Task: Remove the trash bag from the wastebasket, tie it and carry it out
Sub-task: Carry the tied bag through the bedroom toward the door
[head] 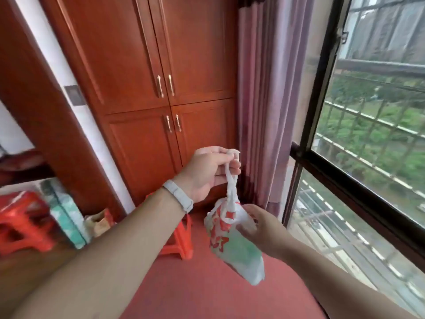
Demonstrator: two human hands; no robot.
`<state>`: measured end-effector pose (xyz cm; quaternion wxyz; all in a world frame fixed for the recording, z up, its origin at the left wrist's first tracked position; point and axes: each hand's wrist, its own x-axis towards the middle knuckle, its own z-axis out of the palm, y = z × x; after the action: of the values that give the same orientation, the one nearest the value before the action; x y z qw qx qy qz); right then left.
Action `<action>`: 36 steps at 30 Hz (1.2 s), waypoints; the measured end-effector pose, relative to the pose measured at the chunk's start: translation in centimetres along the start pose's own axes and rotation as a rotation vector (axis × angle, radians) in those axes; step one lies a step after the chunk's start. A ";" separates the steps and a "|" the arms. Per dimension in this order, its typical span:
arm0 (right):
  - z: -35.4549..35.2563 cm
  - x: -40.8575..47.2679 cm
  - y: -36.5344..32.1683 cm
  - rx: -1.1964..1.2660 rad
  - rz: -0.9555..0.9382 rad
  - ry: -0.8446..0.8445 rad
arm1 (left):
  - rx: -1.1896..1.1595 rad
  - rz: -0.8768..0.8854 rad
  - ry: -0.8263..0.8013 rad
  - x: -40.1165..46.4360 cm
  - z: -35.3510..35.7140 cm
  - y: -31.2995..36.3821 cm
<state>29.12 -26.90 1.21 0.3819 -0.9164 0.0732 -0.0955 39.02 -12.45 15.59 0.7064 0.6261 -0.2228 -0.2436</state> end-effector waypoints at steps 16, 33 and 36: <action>9.6 26.4 -4.5 -0.027 -0.599 -0.152 | -0.038 0.112 0.708 8.2 -17.4 3.4; 27.5 35.1 -20.6 0.126 -0.833 -0.624 | -0.023 0.127 0.878 2.5 -40.0 5.0; 32.0 36.0 -25.0 0.109 -0.848 -0.625 | -0.040 0.141 0.873 0.3 -46.0 5.8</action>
<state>73.00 5.05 1.22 0.3604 -0.8289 -0.4266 0.0326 68.12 23.63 15.97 0.7611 0.6399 0.0590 0.0885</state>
